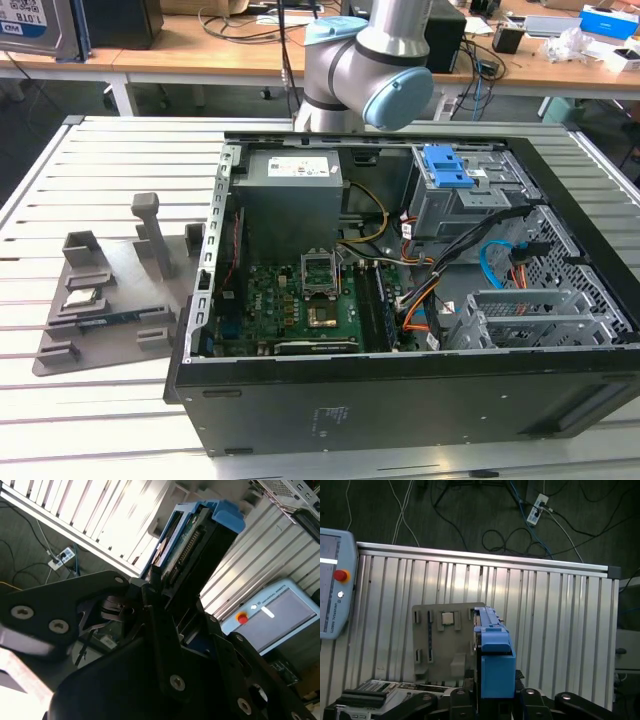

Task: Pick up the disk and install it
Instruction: 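Pick up the disk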

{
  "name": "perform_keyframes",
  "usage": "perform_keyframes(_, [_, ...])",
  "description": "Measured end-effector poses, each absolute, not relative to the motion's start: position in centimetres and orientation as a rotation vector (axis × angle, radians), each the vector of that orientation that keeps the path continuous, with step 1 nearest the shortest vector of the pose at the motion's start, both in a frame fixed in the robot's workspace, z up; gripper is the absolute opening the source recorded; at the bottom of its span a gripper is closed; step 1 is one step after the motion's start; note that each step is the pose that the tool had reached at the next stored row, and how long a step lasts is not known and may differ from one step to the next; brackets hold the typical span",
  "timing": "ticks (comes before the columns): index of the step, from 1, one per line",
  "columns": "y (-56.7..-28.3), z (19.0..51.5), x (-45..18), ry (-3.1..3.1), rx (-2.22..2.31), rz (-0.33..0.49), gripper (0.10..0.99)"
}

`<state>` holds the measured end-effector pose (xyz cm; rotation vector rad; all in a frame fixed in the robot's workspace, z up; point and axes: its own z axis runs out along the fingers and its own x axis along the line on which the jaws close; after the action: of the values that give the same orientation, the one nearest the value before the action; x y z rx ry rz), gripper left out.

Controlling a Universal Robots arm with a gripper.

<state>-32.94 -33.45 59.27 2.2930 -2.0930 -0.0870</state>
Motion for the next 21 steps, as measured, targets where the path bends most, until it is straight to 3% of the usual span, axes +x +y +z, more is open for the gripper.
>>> perform_keyframes(21, [-33.4,64.4,-32.9,-2.092,2.292,-0.09,0.365])
